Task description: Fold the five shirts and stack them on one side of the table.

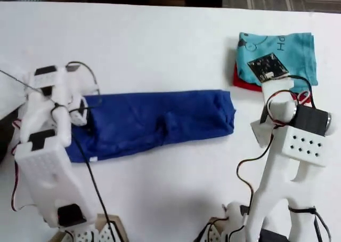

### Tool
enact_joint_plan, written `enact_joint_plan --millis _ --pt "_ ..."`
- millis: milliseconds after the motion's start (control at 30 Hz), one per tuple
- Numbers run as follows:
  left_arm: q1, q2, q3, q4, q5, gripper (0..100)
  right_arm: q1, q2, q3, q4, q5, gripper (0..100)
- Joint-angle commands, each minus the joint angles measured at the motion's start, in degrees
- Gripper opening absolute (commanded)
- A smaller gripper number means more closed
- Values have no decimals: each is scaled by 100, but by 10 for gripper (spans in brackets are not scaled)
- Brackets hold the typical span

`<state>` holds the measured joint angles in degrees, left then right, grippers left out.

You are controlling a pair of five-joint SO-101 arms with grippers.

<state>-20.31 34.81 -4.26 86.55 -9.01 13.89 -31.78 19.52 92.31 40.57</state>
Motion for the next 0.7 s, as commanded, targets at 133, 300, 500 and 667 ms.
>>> enact_joint_plan --millis 133,300,500,667 --pt "-316 220 -127 123 -70 25 66 -215 246 -84 -18 21" --pt "-1248 211 -259 132 -774 25 479 -356 1547 -1068 -18 21" --pt "-2391 264 -1218 782 -1477 25 1349 -549 3112 -2519 9 21" --pt "-2488 220 -2035 1574 -1565 25 1736 -549 4158 -3407 -9 21"
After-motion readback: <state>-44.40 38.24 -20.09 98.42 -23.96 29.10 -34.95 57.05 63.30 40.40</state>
